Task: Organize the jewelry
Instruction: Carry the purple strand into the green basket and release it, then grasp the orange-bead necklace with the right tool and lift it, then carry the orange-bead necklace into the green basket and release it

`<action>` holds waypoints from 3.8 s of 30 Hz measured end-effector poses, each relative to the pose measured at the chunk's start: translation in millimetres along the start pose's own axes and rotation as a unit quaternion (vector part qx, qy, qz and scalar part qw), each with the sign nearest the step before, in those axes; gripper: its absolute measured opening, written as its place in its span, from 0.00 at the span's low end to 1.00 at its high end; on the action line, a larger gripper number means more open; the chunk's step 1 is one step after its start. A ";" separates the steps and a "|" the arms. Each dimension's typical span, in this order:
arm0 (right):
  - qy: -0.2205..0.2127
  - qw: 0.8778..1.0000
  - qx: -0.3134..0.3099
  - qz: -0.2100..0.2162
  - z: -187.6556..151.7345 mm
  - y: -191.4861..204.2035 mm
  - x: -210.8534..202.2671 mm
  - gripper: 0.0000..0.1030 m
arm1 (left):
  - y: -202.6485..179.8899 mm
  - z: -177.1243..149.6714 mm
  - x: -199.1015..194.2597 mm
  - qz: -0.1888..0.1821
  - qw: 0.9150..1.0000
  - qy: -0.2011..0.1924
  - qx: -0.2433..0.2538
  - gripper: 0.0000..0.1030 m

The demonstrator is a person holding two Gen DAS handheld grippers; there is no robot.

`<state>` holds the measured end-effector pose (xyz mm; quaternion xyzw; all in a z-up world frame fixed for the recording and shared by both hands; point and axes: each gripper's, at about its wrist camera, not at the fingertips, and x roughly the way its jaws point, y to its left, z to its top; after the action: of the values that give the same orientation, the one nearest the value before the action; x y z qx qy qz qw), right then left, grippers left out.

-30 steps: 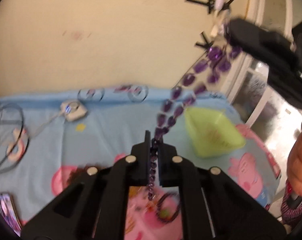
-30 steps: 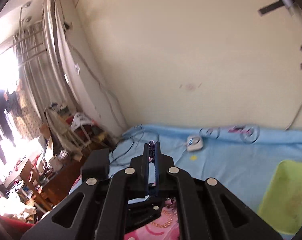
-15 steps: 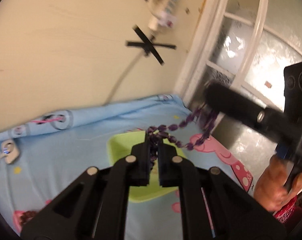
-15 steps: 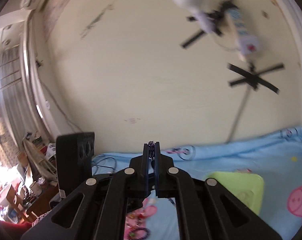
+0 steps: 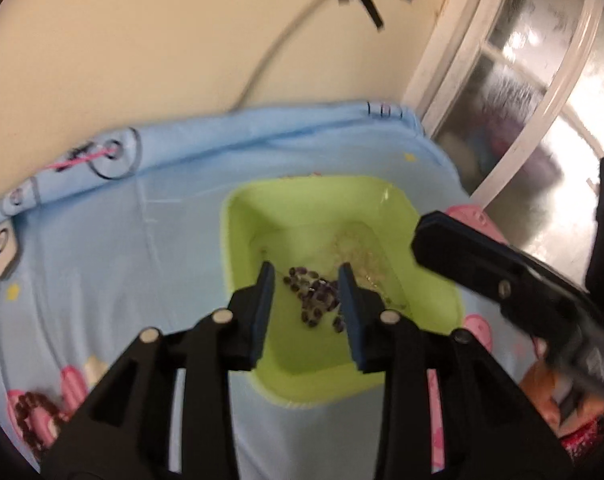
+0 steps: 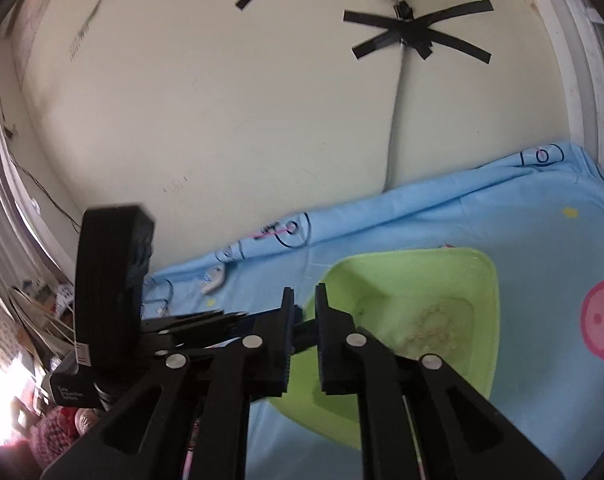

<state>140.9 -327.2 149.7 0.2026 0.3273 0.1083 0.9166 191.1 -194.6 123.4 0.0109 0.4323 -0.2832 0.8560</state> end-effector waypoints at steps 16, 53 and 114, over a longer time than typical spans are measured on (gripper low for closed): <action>0.146 0.985 -0.025 0.090 -115.3 91.1 63.8 0.00 | 172.2 -171.0 -186.0 0.158 0.970 -0.104 -0.155 0.30; 0.214 0.956 -0.203 0.016 -90.2 170.2 172.0 0.00 | 145.2 -223.3 -145.1 0.159 0.980 -0.077 -0.095 0.40; -0.106 0.990 -0.088 0.041 97.0 80.5 -82.3 0.00 | -57.5 43.0 -73.8 -0.005 0.988 -0.119 0.098 0.05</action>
<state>135.3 -311.5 299.3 0.1450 0.2090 0.1518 0.9551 159.9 -219.2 218.4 0.0587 0.2976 -0.3280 0.8946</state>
